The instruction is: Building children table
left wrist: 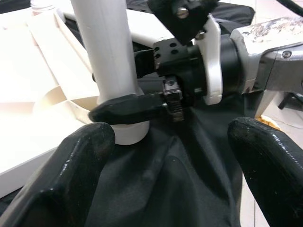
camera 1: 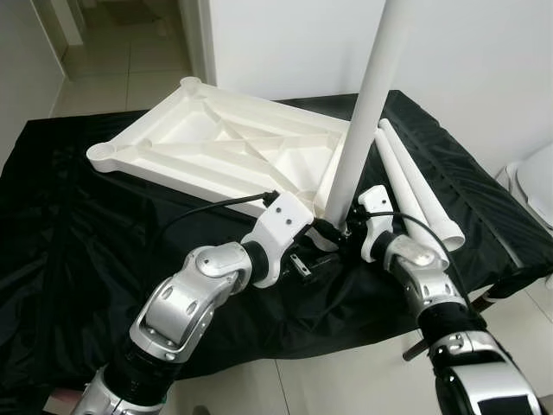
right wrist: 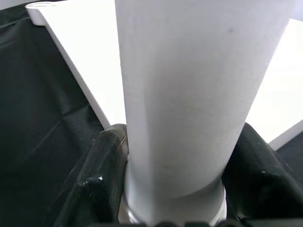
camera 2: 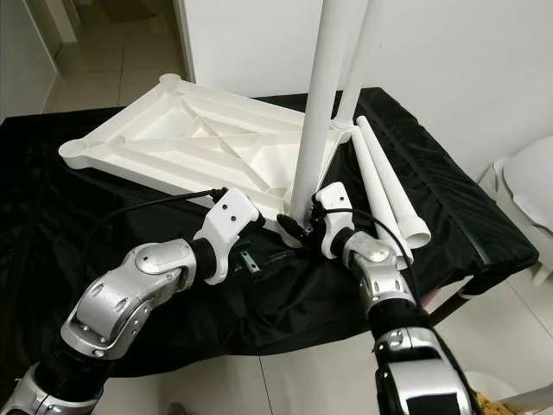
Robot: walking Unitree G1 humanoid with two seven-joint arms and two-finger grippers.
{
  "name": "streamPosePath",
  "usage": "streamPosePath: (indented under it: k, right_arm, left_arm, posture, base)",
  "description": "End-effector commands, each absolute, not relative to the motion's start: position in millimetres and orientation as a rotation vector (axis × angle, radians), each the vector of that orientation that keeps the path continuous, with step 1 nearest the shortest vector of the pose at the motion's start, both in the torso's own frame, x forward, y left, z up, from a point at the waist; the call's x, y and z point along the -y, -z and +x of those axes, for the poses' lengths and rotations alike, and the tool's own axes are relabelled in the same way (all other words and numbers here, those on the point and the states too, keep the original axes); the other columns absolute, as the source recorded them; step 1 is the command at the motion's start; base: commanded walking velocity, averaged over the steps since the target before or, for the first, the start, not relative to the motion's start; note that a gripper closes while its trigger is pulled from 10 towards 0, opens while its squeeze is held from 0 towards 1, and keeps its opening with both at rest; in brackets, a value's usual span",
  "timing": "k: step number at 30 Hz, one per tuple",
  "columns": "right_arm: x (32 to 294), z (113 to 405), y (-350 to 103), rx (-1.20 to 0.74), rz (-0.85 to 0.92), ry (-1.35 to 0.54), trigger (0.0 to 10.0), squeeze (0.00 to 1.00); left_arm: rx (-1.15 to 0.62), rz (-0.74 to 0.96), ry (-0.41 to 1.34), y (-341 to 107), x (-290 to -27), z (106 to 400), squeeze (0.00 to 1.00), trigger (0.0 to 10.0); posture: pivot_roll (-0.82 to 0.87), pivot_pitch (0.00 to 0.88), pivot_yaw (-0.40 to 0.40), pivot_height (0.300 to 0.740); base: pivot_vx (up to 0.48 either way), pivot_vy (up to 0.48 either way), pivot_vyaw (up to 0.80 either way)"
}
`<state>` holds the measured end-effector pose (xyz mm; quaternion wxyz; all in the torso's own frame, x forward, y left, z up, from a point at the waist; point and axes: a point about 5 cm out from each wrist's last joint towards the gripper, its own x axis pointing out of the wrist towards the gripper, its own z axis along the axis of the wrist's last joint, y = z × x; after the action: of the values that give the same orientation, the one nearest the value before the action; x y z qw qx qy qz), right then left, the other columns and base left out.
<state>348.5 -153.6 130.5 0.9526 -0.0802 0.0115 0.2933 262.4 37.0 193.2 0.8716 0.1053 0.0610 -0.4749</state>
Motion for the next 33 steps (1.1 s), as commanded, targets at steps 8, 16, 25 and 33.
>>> streamPosePath:
  k: [8, 16, 25, 33]
  right_arm:
    - [163, 343, -121, -0.067, -0.061, -0.265, 0.0, 0.0]
    - [146, 331, -116, -0.078, -0.041, -0.063, 0.0, 0.0]
    - [122, 322, -116, -0.073, 0.012, 0.138, 0.0, 0.0]
    - [115, 319, -119, -0.079, 0.023, 0.156, 2.3, 0.0]
  left_arm:
    - [-0.138, 0.219, 0.995, -192, -37, 261, 0.0, 10.0]
    - [-0.139, 0.22, 0.996, -191, -37, 260, 0.0, 10.0]
    - [-0.139, 0.216, 0.999, -191, -35, 260, 0.0, 10.0]
    - [-0.138, 0.21, 0.999, -189, -33, 259, 0.0, 10.0]
  posture:
    - [-0.08, 0.049, 0.006, 0.74]
    - [-0.08, 0.045, -0.001, 0.74]
    - [-0.08, 0.039, -0.015, 0.74]
    - [-0.07, 0.03, -0.028, 0.74]
  base:
    - [0.0, 0.0, 0.0]
    - [0.0, 0.0, 0.0]
    - [0.0, 0.0, 0.0]
    - [0.0, 0.0, 0.0]
